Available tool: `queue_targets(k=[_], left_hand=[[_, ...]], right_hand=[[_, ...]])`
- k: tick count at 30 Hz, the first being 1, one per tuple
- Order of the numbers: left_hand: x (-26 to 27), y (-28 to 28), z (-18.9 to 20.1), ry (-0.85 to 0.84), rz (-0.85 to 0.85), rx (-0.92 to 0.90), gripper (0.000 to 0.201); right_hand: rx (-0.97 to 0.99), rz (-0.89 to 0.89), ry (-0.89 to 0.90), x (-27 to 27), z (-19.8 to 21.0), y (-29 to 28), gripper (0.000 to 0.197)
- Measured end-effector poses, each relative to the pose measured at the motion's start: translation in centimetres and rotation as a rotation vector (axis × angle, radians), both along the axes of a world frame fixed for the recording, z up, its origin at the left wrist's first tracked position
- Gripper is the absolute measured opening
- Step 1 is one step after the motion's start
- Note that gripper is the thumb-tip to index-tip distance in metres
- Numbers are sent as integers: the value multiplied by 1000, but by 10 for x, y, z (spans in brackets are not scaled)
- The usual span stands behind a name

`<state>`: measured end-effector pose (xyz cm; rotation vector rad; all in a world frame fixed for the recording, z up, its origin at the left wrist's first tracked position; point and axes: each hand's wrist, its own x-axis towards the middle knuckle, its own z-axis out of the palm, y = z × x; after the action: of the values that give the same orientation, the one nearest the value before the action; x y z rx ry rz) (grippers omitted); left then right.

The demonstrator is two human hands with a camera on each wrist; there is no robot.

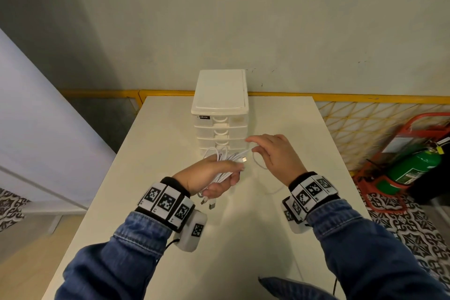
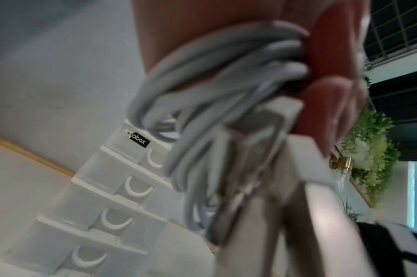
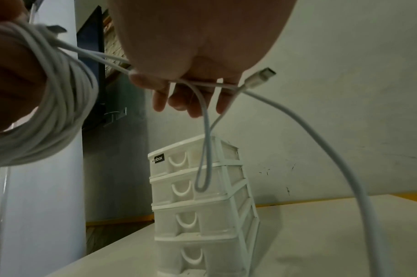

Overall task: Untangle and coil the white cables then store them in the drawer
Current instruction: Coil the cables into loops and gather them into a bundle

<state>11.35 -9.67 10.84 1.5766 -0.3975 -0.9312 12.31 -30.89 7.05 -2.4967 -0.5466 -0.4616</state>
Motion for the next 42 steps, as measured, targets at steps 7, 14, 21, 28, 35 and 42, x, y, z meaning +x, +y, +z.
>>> queue_targets(k=[7,14,21,28,35,42], left_hand=[[1,7,0,104,12,-120,41],[-4,3,9,107,-31,-273,39],[2,15,12,22,117,-165,42],[-4,2,10,62,28,-155,42],[2,19,16,142,7,-325,42],[-12,6,10,51,-54,-153,41]], right_hand=[[35,-138,1,4,-3,-18,52],[-185,-184,213,5,-24,-14,62],[154,-96,394,-14,-32,-6,91],[379,149,356,-19,-5,34,66],[506,95,373,-16,-7,36,16],[475,-20,30,5,13,22,34]])
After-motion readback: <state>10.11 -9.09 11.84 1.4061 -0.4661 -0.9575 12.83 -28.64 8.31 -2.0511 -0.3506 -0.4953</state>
